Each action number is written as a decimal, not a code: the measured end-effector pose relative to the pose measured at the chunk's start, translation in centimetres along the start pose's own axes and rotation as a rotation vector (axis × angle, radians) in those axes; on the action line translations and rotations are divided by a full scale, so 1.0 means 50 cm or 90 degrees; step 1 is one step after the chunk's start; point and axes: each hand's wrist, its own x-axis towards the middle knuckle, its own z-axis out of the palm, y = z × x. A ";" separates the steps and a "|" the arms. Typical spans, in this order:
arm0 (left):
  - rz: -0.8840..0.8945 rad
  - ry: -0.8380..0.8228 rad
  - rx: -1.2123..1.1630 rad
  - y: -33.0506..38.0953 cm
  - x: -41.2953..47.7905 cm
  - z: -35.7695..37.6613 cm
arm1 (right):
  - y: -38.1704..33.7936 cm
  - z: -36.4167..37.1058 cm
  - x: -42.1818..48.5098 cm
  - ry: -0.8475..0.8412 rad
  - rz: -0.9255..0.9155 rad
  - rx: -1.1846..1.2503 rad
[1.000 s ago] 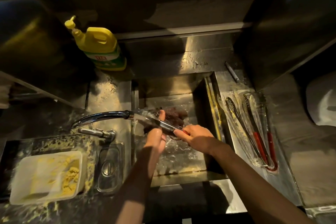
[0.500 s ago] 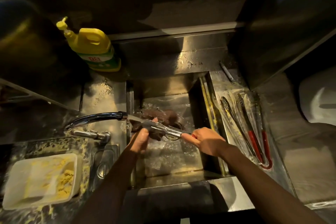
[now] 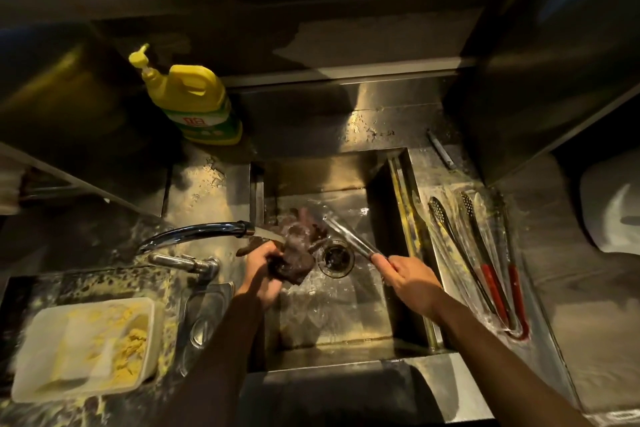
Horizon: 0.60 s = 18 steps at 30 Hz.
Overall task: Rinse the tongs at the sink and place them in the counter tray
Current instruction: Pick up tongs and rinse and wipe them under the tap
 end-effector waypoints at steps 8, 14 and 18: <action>0.006 0.009 -0.101 -0.034 -0.035 0.053 | -0.073 0.095 0.019 -0.046 0.024 -0.050; -0.020 -0.060 0.001 -0.041 -0.029 0.036 | -0.056 0.087 0.020 -0.072 0.010 -0.025; 0.011 -0.037 -0.156 -0.040 -0.029 0.040 | -0.041 0.068 0.023 -0.096 0.025 -0.021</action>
